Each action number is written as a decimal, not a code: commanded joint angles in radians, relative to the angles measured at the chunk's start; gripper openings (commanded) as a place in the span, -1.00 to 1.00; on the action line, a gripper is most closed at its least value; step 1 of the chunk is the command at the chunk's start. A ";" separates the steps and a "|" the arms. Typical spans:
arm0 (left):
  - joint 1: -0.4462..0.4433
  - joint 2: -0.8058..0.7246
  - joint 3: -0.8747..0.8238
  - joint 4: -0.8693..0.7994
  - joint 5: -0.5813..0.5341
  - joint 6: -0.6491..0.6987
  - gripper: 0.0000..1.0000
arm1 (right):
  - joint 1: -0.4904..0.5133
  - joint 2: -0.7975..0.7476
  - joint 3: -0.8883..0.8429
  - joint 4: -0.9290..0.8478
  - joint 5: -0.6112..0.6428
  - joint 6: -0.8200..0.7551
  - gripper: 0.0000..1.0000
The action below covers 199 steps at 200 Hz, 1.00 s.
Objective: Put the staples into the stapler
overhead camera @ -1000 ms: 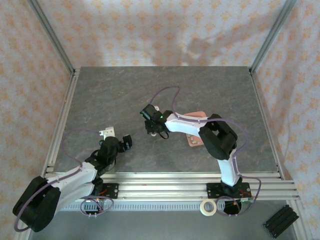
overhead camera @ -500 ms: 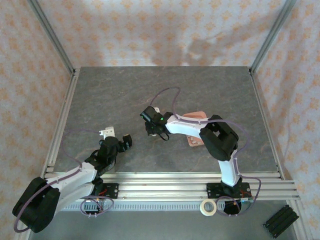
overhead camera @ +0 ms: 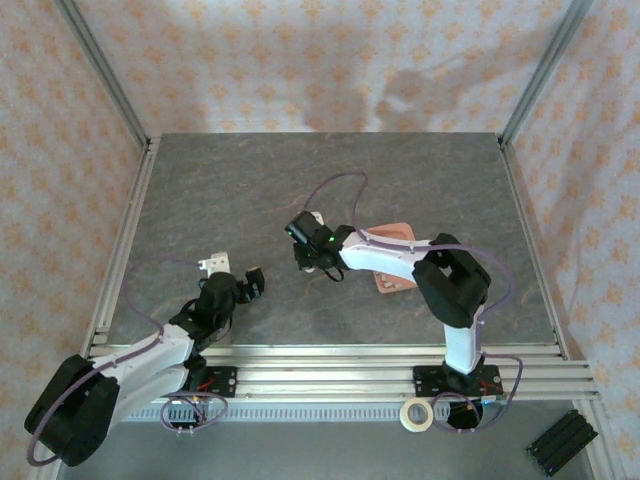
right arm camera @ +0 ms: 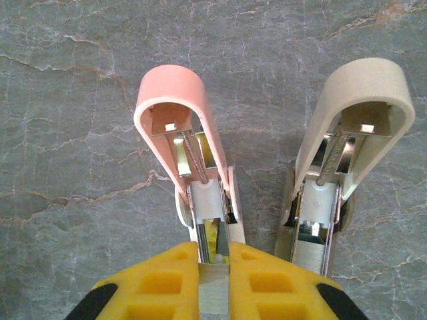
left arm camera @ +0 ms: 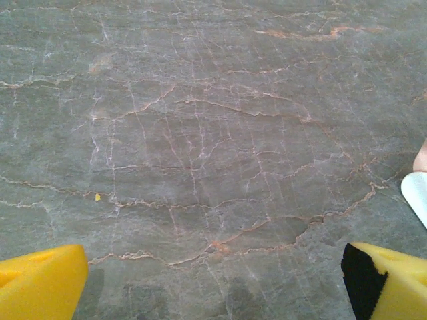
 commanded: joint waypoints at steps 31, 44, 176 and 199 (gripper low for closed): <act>-0.002 -0.016 0.033 -0.013 -0.018 0.008 0.95 | -0.005 0.029 0.022 -0.006 0.029 -0.039 -0.72; -0.002 -0.016 0.033 -0.014 -0.017 0.008 0.96 | -0.007 0.035 0.025 -0.004 0.024 -0.038 -0.72; -0.002 -0.016 0.033 -0.013 -0.018 0.010 0.95 | -0.013 0.022 0.031 0.015 0.012 -0.045 -0.72; -0.003 -0.016 0.033 -0.011 -0.018 0.010 0.96 | -0.016 0.022 0.035 0.016 0.009 -0.049 -0.72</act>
